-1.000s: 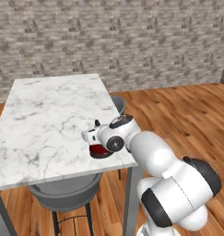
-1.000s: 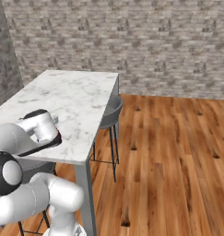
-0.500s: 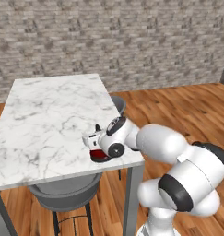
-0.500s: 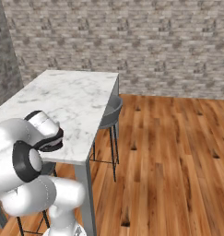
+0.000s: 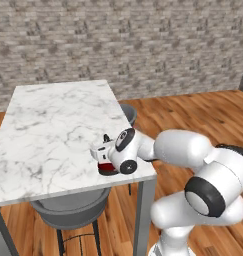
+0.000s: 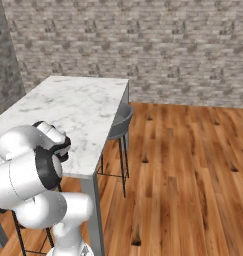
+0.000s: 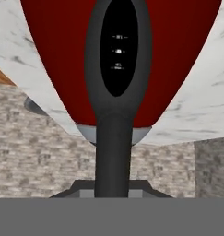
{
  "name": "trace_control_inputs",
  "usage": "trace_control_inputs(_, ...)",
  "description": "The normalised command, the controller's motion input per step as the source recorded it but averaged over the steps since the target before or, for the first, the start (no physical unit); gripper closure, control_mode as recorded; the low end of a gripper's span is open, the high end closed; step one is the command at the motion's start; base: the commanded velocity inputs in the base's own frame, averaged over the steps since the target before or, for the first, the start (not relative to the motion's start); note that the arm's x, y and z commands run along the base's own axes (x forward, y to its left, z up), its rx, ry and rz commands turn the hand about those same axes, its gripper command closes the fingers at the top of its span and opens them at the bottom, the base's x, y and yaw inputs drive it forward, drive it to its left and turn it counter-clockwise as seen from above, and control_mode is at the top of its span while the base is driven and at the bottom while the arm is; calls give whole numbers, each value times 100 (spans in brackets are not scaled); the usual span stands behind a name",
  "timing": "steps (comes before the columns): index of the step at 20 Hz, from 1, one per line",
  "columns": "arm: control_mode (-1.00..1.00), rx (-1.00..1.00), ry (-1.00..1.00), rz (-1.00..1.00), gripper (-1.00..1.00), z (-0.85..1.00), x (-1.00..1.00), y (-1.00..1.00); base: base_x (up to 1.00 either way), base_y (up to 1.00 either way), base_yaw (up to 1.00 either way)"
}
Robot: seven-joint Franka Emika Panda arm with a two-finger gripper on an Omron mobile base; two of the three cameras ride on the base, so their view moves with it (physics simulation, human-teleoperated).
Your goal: The kettle is done boiling. Turn off the stove, then wait for 300 timesteps before moving the kettle to the dining table.
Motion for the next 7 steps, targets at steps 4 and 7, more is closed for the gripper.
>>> trace_control_inputs(4,-100,0,-7,0,100,-16,0,0,0,0,0)
trace_control_inputs(7,-100,0,-5,0,-100,-16,0,0,0,0,0)
